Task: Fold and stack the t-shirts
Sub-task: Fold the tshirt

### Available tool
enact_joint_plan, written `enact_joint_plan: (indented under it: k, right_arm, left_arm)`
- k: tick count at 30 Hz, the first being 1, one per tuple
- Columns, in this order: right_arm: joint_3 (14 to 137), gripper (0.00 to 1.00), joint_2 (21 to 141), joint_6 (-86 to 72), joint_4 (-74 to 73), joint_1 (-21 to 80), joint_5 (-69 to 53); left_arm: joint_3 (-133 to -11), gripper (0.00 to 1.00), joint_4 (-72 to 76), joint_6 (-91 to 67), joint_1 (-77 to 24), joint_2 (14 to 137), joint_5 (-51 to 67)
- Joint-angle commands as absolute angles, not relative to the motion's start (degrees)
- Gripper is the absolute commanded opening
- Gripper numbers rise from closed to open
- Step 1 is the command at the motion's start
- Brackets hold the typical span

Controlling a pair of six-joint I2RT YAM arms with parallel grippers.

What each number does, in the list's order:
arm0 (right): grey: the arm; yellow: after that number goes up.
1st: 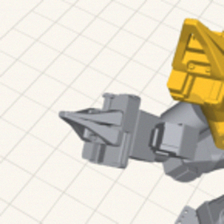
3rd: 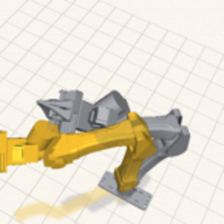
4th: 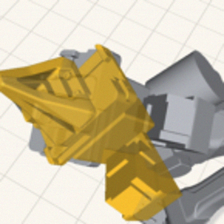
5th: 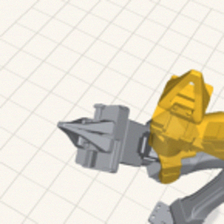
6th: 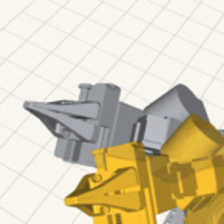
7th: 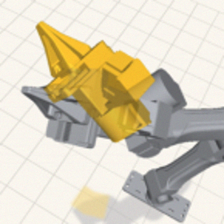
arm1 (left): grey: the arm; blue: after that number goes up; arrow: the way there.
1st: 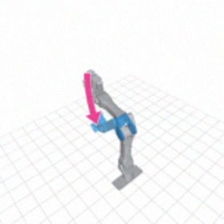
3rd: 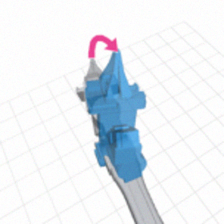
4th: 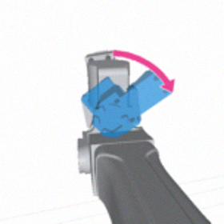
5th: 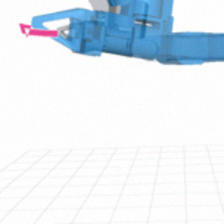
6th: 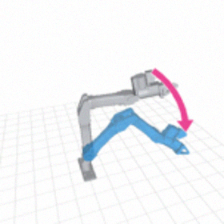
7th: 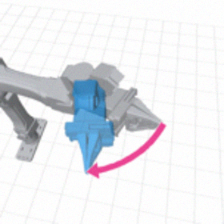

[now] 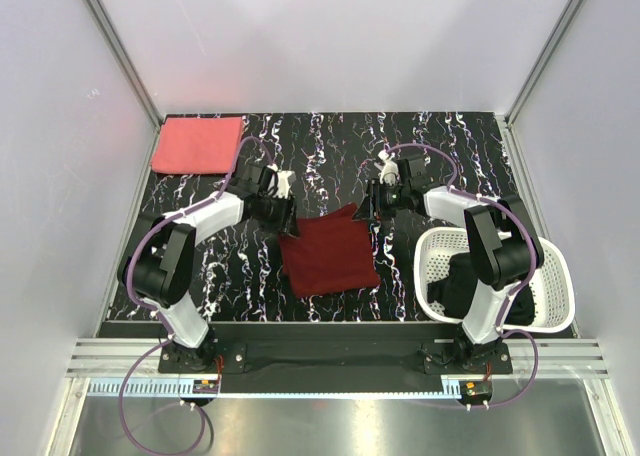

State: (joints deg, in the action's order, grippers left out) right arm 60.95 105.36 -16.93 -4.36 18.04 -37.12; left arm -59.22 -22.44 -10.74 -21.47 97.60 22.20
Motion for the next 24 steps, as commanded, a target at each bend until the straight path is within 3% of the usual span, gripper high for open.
enact_joint_plan:
  k: [1, 3, 10, 13, 16, 24]
  right_arm:
    - [63.63, 0.36, 106.00, -17.66, -4.30, 18.10, -38.15]
    - [64.07, 0.27, 105.65, -18.10, -4.83, 18.02, -38.14]
    - [64.25, 0.07, 100.73, -22.67, -8.70, 18.10, -37.97]
    - [61.71, 0.00, 95.90, -25.40, -8.26, 18.54, -37.09]
    - [61.08, 0.00, 93.96, -26.19, -9.31, 18.54, -36.39]
    - [66.97, 0.00, 101.33, -25.84, -7.65, 18.54, -36.65]
  left_arm:
    - [-59.94, 0.38, -20.13, -11.25, -21.71, 96.50, 21.36]
    - [-60.64, 0.17, -21.00, -11.86, -21.71, 95.98, 20.66]
    - [-60.12, 0.01, -25.92, -14.06, -21.97, 89.31, 20.74]
    - [-58.98, 0.00, -28.12, -15.29, -21.97, 84.47, 20.39]
    - [-58.27, 0.00, -29.70, -16.17, -21.97, 81.48, 19.43]
    - [-60.38, 0.03, -28.92, -17.05, -20.66, 87.62, 17.14]
